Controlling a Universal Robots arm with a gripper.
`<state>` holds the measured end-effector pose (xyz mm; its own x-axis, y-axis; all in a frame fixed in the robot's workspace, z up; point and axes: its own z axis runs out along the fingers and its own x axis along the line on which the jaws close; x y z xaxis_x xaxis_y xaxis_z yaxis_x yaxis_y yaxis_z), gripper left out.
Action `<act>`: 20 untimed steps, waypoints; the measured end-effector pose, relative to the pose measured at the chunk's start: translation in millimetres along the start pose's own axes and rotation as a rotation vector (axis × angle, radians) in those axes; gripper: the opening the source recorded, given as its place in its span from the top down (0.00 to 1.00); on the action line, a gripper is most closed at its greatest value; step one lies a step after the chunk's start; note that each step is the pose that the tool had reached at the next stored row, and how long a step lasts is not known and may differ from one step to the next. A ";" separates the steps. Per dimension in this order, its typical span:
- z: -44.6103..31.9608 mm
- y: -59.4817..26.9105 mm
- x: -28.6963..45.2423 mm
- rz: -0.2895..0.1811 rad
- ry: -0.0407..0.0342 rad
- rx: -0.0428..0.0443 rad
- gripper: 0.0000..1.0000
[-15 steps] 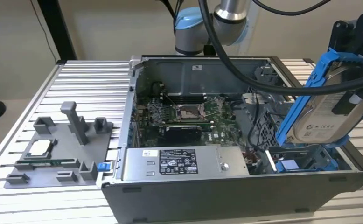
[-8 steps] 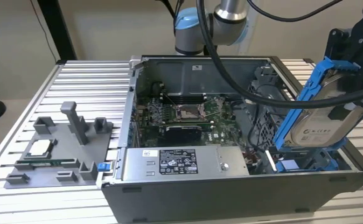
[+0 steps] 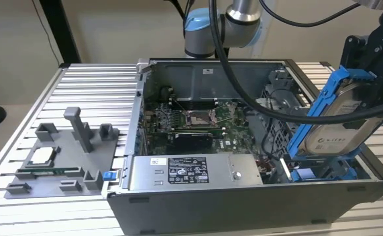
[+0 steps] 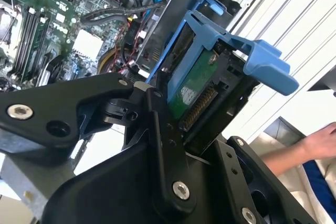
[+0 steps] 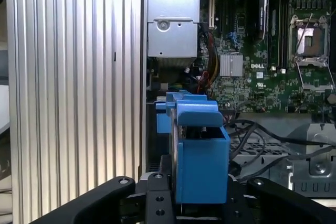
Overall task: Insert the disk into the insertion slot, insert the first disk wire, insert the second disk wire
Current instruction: 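Insert the disk into the insertion slot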
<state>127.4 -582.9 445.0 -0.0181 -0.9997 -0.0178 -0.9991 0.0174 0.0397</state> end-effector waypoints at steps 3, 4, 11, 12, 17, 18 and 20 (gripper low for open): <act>0.2 0.0 0.0 0.000 0.0002 0.0001 1.00; 0.7 -0.1 0.0 0.000 0.0000 0.0000 1.00; 1.4 -0.2 0.0 0.000 -0.0002 0.0004 1.00; 1.8 -0.2 0.0 0.000 -0.0003 0.0007 1.00; 4.8 -1.2 -0.1 0.000 -0.0022 0.0033 1.00; 5.9 -1.8 -0.3 0.000 -0.0024 0.0033 1.00; 7.9 -2.4 -0.5 0.000 -0.0072 0.0039 1.00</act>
<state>129.5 -582.3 437.1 -0.0181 -0.9995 -0.0249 -0.9992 0.0172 0.0358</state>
